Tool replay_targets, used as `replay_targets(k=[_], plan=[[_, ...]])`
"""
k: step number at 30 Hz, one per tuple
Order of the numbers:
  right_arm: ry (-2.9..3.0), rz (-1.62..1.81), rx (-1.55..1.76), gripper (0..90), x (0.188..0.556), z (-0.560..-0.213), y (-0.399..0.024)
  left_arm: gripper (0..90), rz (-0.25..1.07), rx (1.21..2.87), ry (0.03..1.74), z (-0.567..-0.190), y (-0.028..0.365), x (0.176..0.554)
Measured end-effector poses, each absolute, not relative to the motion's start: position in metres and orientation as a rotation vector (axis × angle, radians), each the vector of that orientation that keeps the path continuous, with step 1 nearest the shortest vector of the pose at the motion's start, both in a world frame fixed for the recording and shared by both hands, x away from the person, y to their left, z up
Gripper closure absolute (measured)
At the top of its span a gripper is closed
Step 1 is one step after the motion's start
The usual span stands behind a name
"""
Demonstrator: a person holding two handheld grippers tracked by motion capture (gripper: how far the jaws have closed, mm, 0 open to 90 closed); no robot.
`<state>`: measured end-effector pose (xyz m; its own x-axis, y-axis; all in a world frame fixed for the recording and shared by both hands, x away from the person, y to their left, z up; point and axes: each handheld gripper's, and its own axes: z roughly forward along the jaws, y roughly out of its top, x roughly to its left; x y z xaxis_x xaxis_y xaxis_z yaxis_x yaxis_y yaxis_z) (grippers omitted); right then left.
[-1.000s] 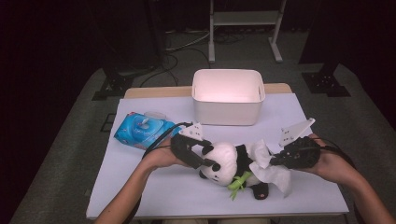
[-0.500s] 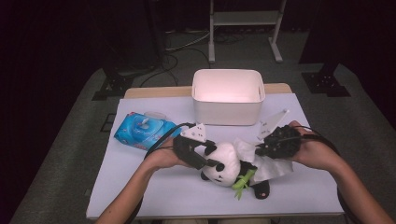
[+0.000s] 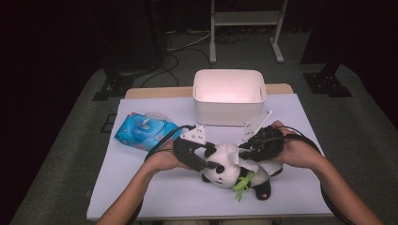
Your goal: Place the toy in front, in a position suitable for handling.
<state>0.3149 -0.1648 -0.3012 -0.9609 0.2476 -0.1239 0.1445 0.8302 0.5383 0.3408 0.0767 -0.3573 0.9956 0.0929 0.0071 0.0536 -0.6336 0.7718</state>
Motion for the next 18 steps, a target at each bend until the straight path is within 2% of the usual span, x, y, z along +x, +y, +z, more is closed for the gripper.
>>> replay_targets(k=[12, 18], plan=[[2.845, 0.839, 0.250, 67.9, 0.316, -0.309, -0.138, 34.2, 0.055, 2.267, 0.110, -0.360, 0.075, 0.339], [2.843, 0.795, 0.233, 82.8, 0.316, -0.311, -0.135, 34.1, 0.052, 2.262, 0.115, -0.362, 0.077, 0.339]])
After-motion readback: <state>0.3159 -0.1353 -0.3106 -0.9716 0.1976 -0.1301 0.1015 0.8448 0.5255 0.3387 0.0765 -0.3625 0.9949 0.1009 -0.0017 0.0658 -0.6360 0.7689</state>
